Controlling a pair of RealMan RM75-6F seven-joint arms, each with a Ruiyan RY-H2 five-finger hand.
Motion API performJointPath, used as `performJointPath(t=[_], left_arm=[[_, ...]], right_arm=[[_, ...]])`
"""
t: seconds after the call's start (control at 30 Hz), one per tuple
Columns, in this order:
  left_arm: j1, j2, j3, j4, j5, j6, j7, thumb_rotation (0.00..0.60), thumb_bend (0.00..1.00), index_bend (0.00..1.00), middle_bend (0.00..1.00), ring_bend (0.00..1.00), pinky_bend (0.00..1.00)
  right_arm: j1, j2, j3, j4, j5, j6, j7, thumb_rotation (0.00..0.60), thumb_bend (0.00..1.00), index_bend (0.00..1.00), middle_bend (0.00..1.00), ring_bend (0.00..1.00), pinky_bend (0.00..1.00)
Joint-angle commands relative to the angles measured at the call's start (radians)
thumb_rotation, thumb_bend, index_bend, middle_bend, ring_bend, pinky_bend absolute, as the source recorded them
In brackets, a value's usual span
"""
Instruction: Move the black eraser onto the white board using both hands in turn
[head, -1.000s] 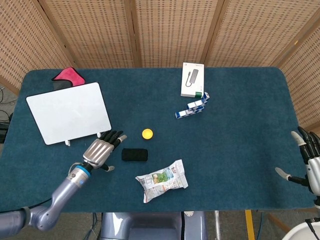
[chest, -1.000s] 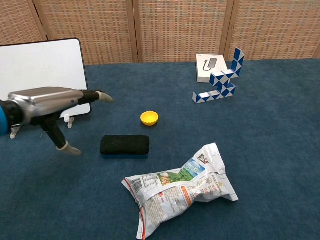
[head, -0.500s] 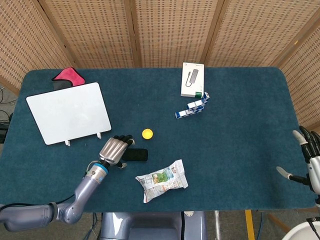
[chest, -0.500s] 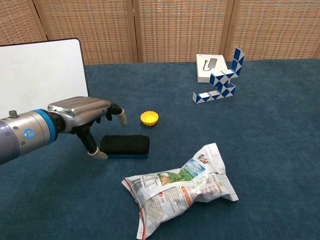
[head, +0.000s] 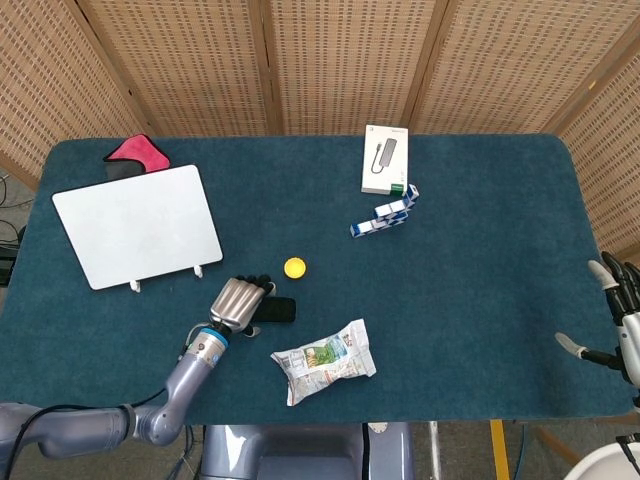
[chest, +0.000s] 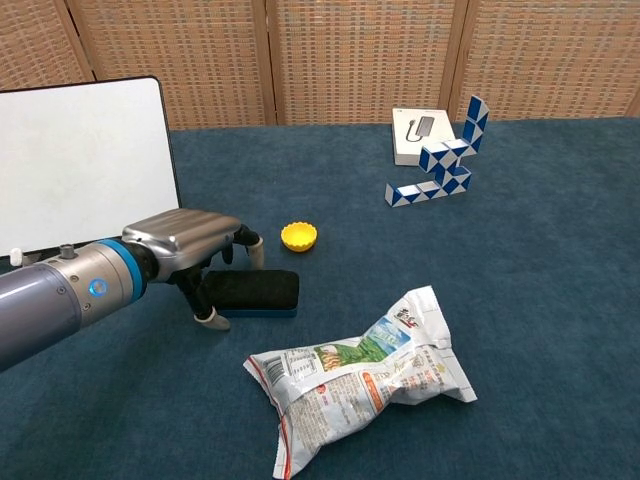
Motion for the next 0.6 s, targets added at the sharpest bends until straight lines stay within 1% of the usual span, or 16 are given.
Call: performJointPath(t=[0.03,0.17,0.23,0.33,0.43,0.5,0.6], left_arm=[[-0.002,-0.008,0.005,0.014,0.010,-0.001,-0.012,0.600,0.24,0.43,0.34,0.42,0.43],[0.004,-0.015,0.007,0.026,0.056,0.024,-0.044,0.600,0.36,0.52,0.42,0.49,0.47],[0.010,-0.013,0.007,0.031,0.094,0.049,-0.068,0.600,0.41,0.53,0.43,0.50,0.48],[0.019,0.005,0.004,0.034,0.158,0.093,-0.100,0.600,0.44,0.54,0.43,0.51,0.48],[0.029,0.036,0.000,0.056,0.245,0.162,-0.126,0.600,0.44,0.54,0.43,0.51,0.48],[0.041,0.048,-0.002,0.116,0.320,0.231,-0.163,0.600,0.44,0.54,0.43,0.51,0.48],[0.063,0.043,-0.008,0.247,0.388,0.315,-0.248,0.600,0.44,0.55,0.43,0.51,0.48]], right_arm=[[-0.001,-0.001,0.002,0.002,-0.003,-0.001,0.002,0.600,0.00,0.00,0.00,0.00,0.00],[-0.004,-0.002,0.005,0.006,-0.002,-0.005,0.004,0.600,0.00,0.00,0.00,0.00,0.00],[-0.005,-0.001,0.007,0.007,-0.002,-0.006,0.007,0.600,0.00,0.00,0.00,0.00,0.00],[-0.006,-0.001,0.008,0.007,-0.002,-0.011,0.008,0.600,0.00,0.00,0.00,0.00,0.00],[-0.007,-0.001,0.010,0.008,-0.003,-0.012,0.010,0.600,0.00,0.00,0.00,0.00,0.00],[-0.008,-0.001,0.012,0.007,-0.004,-0.013,0.010,0.600,0.00,0.00,0.00,0.00,0.00],[-0.009,-0.001,0.011,0.004,-0.007,-0.015,0.006,0.600,0.00,0.00,0.00,0.00,0.00]])
